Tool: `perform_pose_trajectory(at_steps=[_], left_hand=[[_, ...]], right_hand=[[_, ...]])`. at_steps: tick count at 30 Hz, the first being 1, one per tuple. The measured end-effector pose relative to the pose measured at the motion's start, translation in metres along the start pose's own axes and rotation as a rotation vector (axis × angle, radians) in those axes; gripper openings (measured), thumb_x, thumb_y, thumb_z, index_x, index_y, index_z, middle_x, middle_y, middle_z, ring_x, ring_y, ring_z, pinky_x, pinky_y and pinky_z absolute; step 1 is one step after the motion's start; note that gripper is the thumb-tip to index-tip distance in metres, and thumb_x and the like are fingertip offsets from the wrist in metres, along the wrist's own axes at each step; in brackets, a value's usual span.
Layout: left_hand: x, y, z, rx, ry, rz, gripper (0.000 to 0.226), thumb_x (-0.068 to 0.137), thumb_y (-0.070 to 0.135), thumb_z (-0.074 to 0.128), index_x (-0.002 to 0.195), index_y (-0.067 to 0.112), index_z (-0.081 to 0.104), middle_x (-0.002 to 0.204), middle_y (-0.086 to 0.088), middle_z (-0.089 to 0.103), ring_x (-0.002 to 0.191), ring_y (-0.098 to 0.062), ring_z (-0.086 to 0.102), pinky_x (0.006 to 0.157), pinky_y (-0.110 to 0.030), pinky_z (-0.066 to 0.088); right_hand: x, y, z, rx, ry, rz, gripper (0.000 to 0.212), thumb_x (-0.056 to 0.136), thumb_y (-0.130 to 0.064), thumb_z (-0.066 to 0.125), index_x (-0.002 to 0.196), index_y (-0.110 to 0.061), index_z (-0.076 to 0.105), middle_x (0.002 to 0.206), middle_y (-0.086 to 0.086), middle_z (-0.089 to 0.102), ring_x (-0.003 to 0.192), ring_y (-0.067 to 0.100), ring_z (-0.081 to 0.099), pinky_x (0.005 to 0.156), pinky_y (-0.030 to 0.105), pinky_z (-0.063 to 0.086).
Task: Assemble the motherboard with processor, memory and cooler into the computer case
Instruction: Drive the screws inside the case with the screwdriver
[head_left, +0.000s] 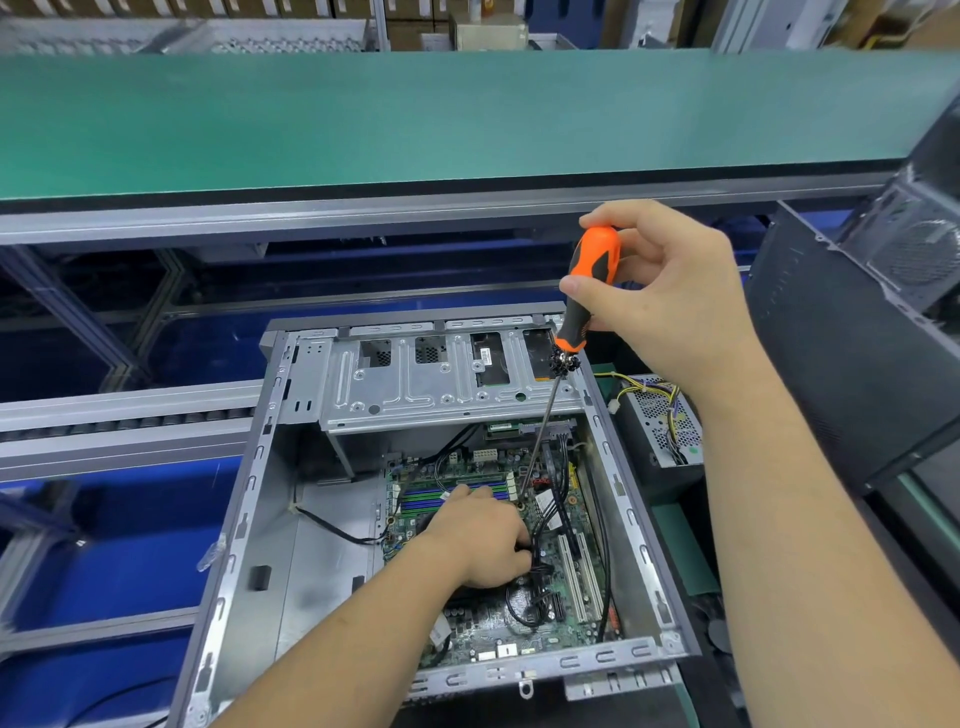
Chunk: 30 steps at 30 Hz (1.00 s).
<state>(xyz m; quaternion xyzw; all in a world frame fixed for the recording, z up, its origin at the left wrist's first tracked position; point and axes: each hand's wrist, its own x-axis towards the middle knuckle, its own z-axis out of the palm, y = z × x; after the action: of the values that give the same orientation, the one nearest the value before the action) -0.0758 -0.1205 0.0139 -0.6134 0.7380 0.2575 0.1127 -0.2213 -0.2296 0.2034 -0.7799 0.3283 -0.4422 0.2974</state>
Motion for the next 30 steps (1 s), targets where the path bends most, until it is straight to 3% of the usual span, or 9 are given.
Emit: perform_pose_trajectory(at_steps=[30], left_hand=[[0.0017,-0.0006,0.0003,-0.011,0.006,-0.007,0.036,0.097,0.045,0.045,0.105,0.022,0.072,0.104,-0.007,0.065,0.114,-0.028,0.043,0.116,-0.053,0.019]], right_hand=[[-0.0006,-0.0016,-0.0025,-0.010,-0.025,0.005,0.038,0.082,-0.014,0.082,0.116,-0.019,0.064,0.093,0.006,0.067,0.084,0.027,0.070,0.072,0.041,0.063]])
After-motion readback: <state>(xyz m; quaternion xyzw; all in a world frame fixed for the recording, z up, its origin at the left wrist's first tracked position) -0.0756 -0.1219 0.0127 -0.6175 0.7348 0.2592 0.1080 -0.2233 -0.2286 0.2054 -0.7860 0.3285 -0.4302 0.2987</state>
